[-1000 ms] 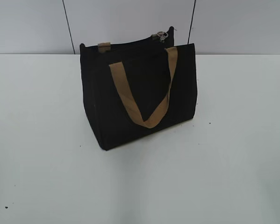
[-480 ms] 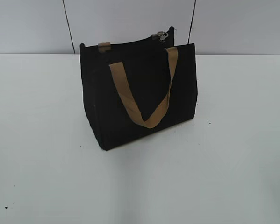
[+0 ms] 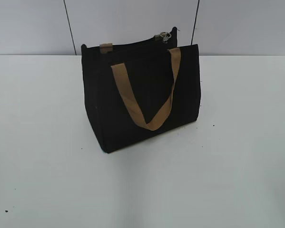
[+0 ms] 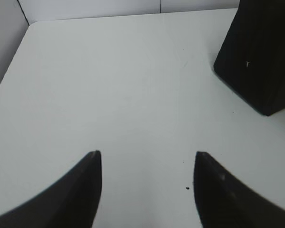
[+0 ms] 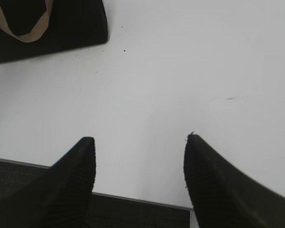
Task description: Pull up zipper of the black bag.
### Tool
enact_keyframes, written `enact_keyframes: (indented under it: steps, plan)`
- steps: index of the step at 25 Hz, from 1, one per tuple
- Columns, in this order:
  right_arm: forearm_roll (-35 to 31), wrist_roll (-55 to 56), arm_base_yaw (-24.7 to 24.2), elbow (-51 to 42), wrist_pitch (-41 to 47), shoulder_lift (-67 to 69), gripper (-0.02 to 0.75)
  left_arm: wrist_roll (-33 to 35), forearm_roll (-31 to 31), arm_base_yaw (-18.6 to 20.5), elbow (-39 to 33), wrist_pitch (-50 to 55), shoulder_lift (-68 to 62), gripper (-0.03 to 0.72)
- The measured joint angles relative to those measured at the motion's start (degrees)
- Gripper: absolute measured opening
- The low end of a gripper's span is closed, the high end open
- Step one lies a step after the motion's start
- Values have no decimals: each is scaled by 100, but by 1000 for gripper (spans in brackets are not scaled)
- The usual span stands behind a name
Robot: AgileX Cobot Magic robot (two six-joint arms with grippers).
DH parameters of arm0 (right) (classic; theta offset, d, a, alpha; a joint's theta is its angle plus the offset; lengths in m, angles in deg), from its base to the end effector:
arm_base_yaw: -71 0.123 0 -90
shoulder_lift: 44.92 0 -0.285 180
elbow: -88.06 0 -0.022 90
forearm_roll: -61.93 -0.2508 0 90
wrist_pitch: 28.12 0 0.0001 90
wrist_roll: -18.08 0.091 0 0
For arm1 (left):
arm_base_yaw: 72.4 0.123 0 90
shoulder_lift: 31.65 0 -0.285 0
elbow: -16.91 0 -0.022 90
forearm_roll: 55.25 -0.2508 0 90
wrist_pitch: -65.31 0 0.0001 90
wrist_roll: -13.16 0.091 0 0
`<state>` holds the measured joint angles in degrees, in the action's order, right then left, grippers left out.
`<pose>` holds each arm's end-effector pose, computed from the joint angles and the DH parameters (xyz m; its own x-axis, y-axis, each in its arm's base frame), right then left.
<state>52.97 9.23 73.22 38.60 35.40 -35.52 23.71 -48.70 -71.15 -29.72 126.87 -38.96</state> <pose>-0.0021 0.0126 0.2701 -0.5159 -0.1034 -0.8504 -0.2005 0.9797 0.0025 -0.0109 -0.0094 0.2858 -0.4154 0.1195 -0.9017 0.1236 0.9896 0.0741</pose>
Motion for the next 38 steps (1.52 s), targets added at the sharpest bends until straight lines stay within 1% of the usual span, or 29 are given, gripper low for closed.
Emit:
enact_keyframes:
  steps: [38]
  plan:
    - [-17, 11, 0, 0, 0, 0, 449, 0, 12, 0, -31, -6, 0, 468]
